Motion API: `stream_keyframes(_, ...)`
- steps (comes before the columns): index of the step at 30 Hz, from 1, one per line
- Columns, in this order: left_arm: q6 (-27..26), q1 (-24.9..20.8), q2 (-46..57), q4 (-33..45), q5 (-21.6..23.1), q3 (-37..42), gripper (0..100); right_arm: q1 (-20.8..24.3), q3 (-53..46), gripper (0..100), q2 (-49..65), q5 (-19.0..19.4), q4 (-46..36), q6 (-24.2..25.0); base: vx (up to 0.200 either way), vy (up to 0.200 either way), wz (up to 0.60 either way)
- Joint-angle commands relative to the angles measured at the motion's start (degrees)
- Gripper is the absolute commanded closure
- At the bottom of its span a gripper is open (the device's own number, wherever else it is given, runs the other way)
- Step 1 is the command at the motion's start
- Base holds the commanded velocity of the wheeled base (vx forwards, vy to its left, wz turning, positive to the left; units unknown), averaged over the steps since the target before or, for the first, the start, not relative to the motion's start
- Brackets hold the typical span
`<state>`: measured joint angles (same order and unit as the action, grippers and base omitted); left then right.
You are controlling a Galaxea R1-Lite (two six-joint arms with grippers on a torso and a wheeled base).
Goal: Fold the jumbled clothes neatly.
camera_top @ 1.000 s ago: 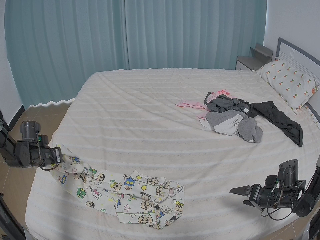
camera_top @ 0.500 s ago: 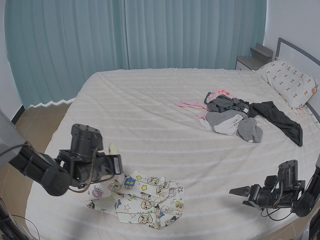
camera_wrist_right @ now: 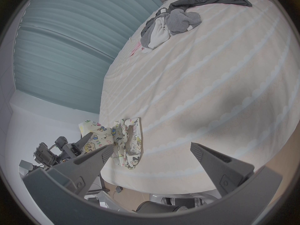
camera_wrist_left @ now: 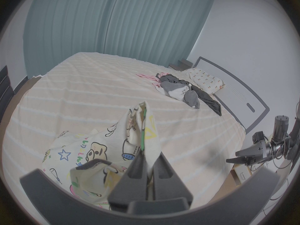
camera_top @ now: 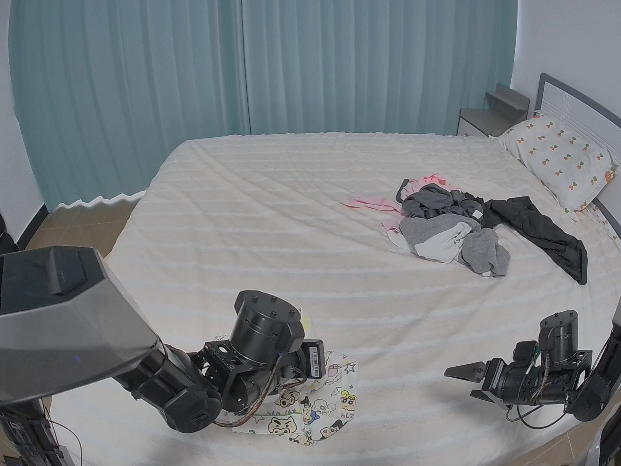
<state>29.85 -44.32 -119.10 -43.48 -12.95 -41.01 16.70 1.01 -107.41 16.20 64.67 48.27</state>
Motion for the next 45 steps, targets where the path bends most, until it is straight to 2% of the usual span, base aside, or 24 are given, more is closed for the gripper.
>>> stream_keyframes(1,0.0,-0.4,-2.4,-0.1,-0.2,-0.1,0,0.6,-0.9,0,0.0,-0.1,0.0,0.0,0.000,0.000,0.00)
stream_keyframes(8,0.0,0.3,-1.6,-0.4,-0.5,0.7,0,0.7,-0.9,0,-0.1,-0.1,-0.2,0.0,0.000,0.000,0.00)
stream_keyframes(12,0.6,2.5,3.1,-0.5,-0.3,3.7,0,0.8,-0.9,0,0.0,-0.2,-0.2,0.2,0.000,0.000,0.00)
stream_keyframes(14,4.1,4.7,9.8,-0.6,-0.2,8.5,0,1.6,-0.9,0,-0.1,-0.2,-0.3,0.3,0.000,0.000,0.00)
stream_keyframes(15,4.1,4.7,9.8,-0.6,-0.2,8.5,0,1.6,-0.9,0,-0.1,-0.2,-0.3,0.3,0.000,0.000,0.00)
stream_keyframes(20,14.1,4.9,18.8,-1.5,0.6,19.0,0,3.4,-0.8,0,0.2,-0.4,-0.5,1.6,0.000,0.000,0.00)
stream_keyframes(26,24.3,4.9,20.9,-7.5,2.0,24.8,0,3.3,-0.8,0,0.3,-0.4,-0.7,2.4,-0.133,0.000,0.00)
stream_keyframes(28,25.3,4.9,20.9,-8.5,2.2,26.1,0,3.3,-0.8,0,0.3,-0.4,-0.7,2.4,-0.200,0.000,0.00)
stream_keyframes(29,25.3,5.9,21.0,-11.7,3.8,29.5,0,3.3,-0.8,0,0.2,-0.4,-0.6,2.4,0.000,0.000,0.00)
stream_keyframes(32,23.2,8.4,20.8,-16.5,8.1,32.6,0,3.6,-0.8,0,-0.2,-0.4,0.1,2.4,0.000,0.000,0.00)
stream_keyframes(33,23.2,8.4,20.8,-16.5,8.1,32.6,0,3.6,-0.8,0,-0.2,-0.4,0.1,2.4,0.000,0.000,0.00)
stream_keyframes(34,21.8,11.3,20.8,-20.0,11.0,33.8,0,3.9,-0.4,0,-0.3,-0.3,0.5,2.4,0.000,0.000,0.00)
stream_keyframes(38,21.8,15.8,20.6,-23.0,16.2,35.2,0,5.0,3.5,0,-1.6,-1.0,2.4,2.2,0.000,0.000,0.00)
stream_keyframes(39,21.8,15.8,20.6,-23.0,16.2,35.2,0,5.0,3.5,0,-1.6,-1.0,2.4,2.2,0.000,0.000,0.00)
stream_keyframes(43,21.9,21.6,20.5,-23.1,23.1,36.0,0,9.4,12.4,0,-4.0,-5.7,0.7,1.7,0.000,0.150,0.00)
stream_keyframes(45,21.9,24.2,20.5,-23.0,25.1,35.9,0,11.7,15.5,0,-6.8,-7.3,-0.7,1.7,0.000,0.200,0.00)
